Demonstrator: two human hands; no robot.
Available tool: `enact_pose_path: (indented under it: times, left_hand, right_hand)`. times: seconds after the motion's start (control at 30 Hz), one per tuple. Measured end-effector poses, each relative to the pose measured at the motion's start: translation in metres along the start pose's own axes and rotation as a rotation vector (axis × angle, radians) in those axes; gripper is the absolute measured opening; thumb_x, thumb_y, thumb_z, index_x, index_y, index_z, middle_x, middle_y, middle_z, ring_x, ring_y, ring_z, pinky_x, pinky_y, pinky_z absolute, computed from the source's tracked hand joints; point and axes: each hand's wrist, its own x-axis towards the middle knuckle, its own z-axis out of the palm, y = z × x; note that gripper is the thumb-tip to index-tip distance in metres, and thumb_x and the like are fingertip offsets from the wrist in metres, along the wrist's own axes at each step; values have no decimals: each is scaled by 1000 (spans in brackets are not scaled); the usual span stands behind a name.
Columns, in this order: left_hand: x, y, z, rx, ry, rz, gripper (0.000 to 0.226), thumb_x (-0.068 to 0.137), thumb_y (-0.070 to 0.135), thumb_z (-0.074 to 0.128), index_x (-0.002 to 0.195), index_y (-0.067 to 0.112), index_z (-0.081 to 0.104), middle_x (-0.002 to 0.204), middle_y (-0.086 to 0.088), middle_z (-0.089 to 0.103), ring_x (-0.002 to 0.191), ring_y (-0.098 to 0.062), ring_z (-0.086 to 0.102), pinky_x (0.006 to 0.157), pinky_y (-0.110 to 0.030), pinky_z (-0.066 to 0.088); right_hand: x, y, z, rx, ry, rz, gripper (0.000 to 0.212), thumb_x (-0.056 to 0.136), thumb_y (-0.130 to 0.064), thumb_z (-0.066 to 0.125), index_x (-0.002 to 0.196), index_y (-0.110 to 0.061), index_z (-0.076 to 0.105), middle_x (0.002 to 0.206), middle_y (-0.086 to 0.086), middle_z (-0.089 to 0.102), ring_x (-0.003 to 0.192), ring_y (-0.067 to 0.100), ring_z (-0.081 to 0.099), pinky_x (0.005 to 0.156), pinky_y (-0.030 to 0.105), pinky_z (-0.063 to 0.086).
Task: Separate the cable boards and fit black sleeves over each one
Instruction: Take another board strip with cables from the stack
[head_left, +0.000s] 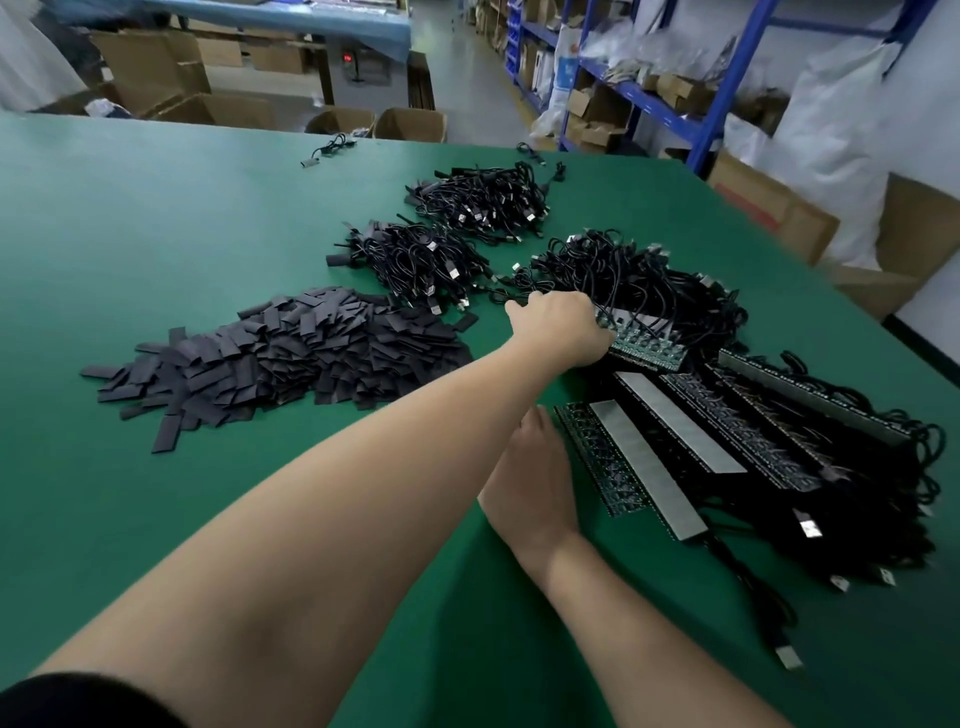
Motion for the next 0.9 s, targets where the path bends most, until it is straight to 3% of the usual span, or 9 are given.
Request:
enact_pose_path:
  times: [0.17, 0.27, 0.33, 0.4, 0.47, 0.63, 0.77, 0.83, 0.9]
  left_hand:
    - [11, 1, -4, -237, 39, -109, 41, 95, 53, 59, 74, 19, 50, 77, 4, 58, 82, -23, 59, 116, -65, 19]
    - [15, -4, -7, -434, 96, -137, 23, 96, 43, 60, 100, 21, 65, 83, 6, 62, 76, -17, 56, 112, -57, 29]
    - [15, -6, -9, -639, 121, -81, 26, 98, 28, 57, 122, 25, 63, 92, 4, 63, 75, -17, 57, 93, -39, 48]
    - [14, -8, -10, -740, 126, 13, 34, 97, 12, 45, 121, 25, 68, 91, 0, 67, 53, -13, 48, 63, -28, 44]
    - [14, -8, -11, -745, 109, 74, 40, 97, 10, 39, 109, 27, 74, 95, -6, 74, 40, -9, 37, 51, -25, 37]
    - [13, -7, -18, -555, 100, 223, 28, 91, 18, 57, 104, 28, 80, 87, 21, 63, 67, -1, 56, 69, -25, 50]
    - [16, -6, -19, -149, 227, 297, 32, 89, 20, 73, 106, 46, 74, 107, 15, 59, 106, -12, 58, 100, -40, 37]
    - [17, -3, -18, -219, 307, 277, 25, 89, 19, 72, 98, 42, 78, 90, 22, 64, 96, -8, 62, 95, -38, 45]
    - [16, 1, -21, -323, 362, 267, 27, 88, 12, 67, 90, 36, 80, 69, 22, 58, 70, 0, 58, 72, -28, 51]
  right_hand:
    - [2, 1, 4, -45, -3, 6, 58, 74, -23, 4, 97, -11, 56, 110, 9, 54, 103, 28, 48, 94, 39, 45]
    - [2, -1, 5, -25, 25, 4, 55, 75, -27, 4, 95, -12, 53, 109, 10, 55, 101, 29, 50, 93, 41, 47]
    - [2, -3, 5, -1, 65, 1, 46, 76, -29, 4, 91, -15, 45, 105, 13, 56, 97, 31, 52, 89, 42, 49]
    - [3, -4, 6, -3, 77, 2, 44, 78, -31, 9, 93, -14, 47, 102, 13, 57, 94, 31, 54, 84, 43, 51]
    - [3, -3, 7, -8, 81, 4, 43, 81, -32, 15, 96, -13, 51, 101, 11, 57, 93, 30, 55, 81, 43, 52]
    - [5, 0, 11, -23, 76, 7, 28, 87, -30, 30, 98, -14, 50, 101, 9, 56, 93, 27, 54, 81, 41, 50]
    - [5, 1, 12, -29, 85, -18, 33, 87, -32, 24, 96, -13, 50, 101, 9, 55, 93, 27, 53, 82, 42, 51]
    - [4, 0, 11, -18, 102, -28, 39, 84, -32, 17, 93, -13, 50, 99, 10, 56, 90, 28, 53, 80, 41, 50]
    - [3, -1, 10, -3, 103, -28, 41, 82, -32, 15, 92, -13, 50, 98, 10, 56, 89, 28, 53, 79, 41, 49]
